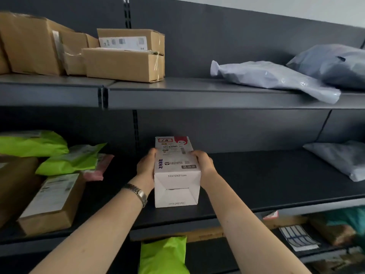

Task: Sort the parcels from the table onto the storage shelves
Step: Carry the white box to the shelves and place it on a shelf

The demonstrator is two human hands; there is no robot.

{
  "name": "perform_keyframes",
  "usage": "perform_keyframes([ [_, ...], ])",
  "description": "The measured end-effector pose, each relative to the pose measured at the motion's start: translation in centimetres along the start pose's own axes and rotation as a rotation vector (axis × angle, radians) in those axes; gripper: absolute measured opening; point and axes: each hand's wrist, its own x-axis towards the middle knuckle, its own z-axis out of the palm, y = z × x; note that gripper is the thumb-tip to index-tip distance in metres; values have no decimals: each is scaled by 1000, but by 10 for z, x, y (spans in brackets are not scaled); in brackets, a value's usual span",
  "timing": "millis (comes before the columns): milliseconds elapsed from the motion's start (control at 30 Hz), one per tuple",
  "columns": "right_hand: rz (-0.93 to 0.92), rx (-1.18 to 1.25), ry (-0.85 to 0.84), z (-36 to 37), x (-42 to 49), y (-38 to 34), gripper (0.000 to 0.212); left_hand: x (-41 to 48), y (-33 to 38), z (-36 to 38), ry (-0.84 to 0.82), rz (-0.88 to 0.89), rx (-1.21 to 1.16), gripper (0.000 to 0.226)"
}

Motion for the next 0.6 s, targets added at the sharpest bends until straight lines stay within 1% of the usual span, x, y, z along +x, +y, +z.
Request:
perform_keyframes([
  [133, -16, -24, 19, 5, 20, 1, 44, 19, 0, -2, 8, 54, 28, 26],
  [267, -10, -42, 41, 7, 28, 3, 38, 33, 1, -12, -29, 102, 116, 49],
  [367, -3, -96, 41, 11, 32, 0, 36, 47, 8, -21, -83, 122, 242, 55],
  [500, -18, -182, 22, 15, 36, -9, 42, 60, 17, -26, -150, 121, 387, 61],
  [533, -33, -210, 32, 15, 34, -10, 44, 60, 18, -25, -138, 145, 407, 60],
  [600, -96, -214, 76, 12, 26, -12, 57, 55, 16, -22, -70, 258, 386, 53],
])
